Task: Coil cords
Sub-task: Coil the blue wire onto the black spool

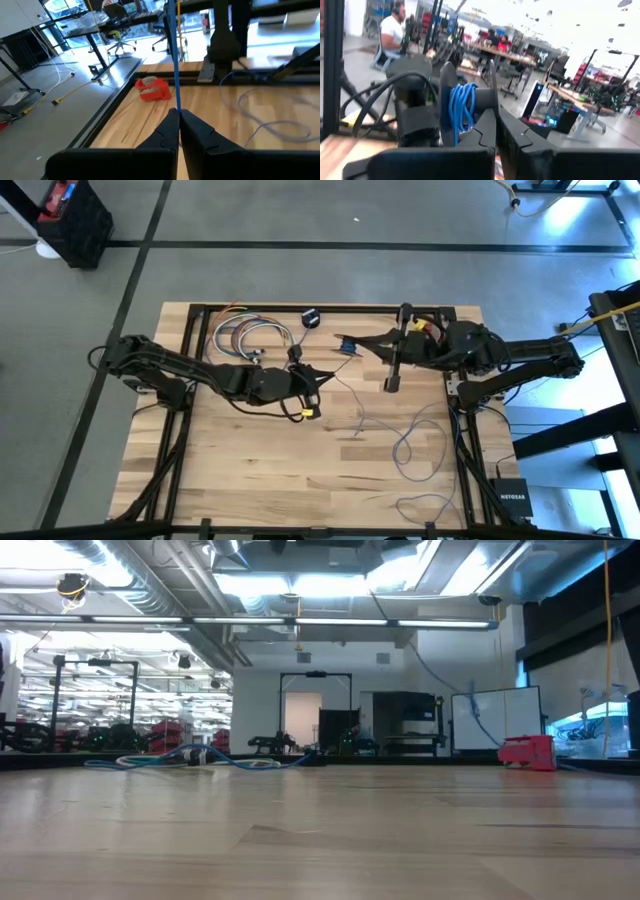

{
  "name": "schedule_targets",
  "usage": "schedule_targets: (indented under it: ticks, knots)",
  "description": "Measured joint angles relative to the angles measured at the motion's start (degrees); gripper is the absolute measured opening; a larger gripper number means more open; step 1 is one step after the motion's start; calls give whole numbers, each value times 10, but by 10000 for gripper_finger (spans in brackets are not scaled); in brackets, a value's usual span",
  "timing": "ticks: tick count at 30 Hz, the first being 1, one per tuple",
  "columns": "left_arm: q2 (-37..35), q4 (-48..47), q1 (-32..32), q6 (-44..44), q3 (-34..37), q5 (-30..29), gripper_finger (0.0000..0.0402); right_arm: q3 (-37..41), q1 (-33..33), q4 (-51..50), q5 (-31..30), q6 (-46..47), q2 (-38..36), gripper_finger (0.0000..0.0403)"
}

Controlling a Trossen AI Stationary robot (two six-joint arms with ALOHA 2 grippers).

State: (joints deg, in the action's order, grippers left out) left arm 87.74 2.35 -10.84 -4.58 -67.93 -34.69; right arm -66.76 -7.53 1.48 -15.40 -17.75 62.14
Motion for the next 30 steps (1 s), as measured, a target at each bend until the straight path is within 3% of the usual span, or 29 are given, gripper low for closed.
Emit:
schedule_targets:
  ticks: [8, 18, 21, 26, 30]
  knots:
    - [-17, -56, 5, -16, 1, -88, 5, -2, 0, -110, 9, 12, -1, 5]
    - [-66, -57, 3, -18, 1, -92, 5, -1, 0, -232, 7, 25, 11, 5]
    - [-72, -66, 3, -13, 1, -92, 5, -1, 0, -250, -32, 25, 27, 5]
    - [-72, -67, -5, -3, 0, -66, 5, 0, 1, -252, -145, -1, 67, 5]
    - [-72, -65, -14, -1, 0, -62, 5, 0, 0, -248, -178, -21, 96, 5]
